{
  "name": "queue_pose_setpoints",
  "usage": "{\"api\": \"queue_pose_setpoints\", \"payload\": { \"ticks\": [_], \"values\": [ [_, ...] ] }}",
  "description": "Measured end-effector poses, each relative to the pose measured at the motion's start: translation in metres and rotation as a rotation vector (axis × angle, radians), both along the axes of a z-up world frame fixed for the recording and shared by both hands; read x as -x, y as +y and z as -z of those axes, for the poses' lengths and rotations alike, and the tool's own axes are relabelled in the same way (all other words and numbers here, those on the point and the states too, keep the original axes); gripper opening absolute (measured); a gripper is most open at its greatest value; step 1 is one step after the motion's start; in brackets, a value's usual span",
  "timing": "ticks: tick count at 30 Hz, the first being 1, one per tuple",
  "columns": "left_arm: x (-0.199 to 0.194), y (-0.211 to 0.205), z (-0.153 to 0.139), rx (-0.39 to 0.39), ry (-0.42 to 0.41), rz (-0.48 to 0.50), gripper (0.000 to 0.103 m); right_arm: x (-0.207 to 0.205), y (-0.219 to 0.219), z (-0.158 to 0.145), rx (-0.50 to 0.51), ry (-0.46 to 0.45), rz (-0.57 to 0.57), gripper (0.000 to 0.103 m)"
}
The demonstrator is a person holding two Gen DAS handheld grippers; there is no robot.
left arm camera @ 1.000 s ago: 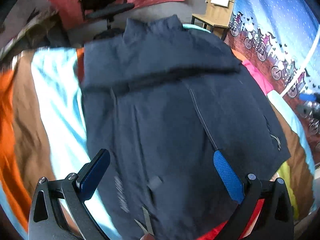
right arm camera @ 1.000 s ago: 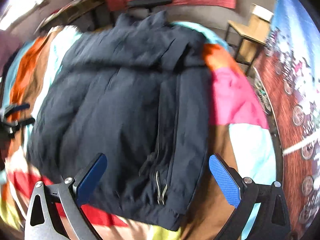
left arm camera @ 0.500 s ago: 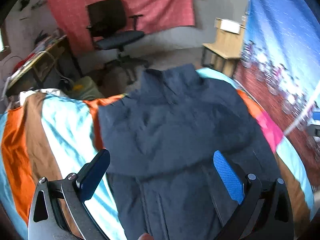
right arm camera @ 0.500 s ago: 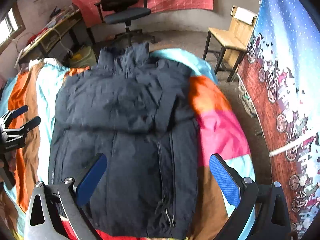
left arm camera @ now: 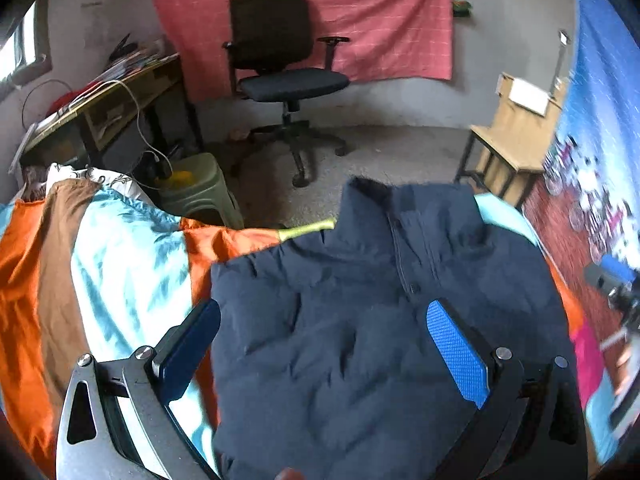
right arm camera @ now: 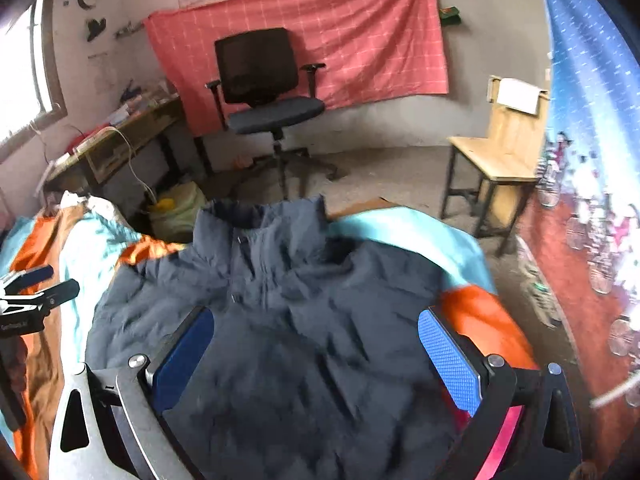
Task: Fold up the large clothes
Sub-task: 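Reach both tools toward the jacket hem and grasp it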
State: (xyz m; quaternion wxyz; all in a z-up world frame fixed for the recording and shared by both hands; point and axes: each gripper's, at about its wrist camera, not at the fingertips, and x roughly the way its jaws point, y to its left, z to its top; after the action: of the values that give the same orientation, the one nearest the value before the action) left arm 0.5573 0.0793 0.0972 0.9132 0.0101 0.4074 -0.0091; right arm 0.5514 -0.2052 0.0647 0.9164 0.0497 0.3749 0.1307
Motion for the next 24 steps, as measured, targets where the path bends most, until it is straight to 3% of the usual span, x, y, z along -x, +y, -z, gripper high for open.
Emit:
{"api": "queue_pose_setpoints", "payload": {
  "ticks": [7, 12, 15, 19, 24],
  "values": [
    [-0.084, 0.002, 0.004, -0.032, 0.031, -0.145, 0.101, -0.088, 0.018, 0.046, -0.081, -0.001, 0.010, 0.103],
    [-0.138, 0.001, 0.020, -0.042, 0.045, -0.228, 0.101, -0.150, 0.019, 0.065, -0.129, 0.020, 0.079, 0.103],
    [-0.162, -0.001, 0.032, -0.034, 0.052, -0.257, 0.101, -0.187, 0.021, 0.075, -0.189, 0.085, 0.079, 0.098],
    [-0.182, -0.005, 0.051, -0.033, 0.038, -0.276, 0.101, -0.207, 0.021, 0.087, -0.240, 0.156, 0.095, 0.096],
    [-0.190, -0.011, 0.083, -0.033, 0.046, -0.300, 0.101, -0.218, 0.025, 0.108, -0.160, 0.225, 0.091, 0.060]
  ]
}}
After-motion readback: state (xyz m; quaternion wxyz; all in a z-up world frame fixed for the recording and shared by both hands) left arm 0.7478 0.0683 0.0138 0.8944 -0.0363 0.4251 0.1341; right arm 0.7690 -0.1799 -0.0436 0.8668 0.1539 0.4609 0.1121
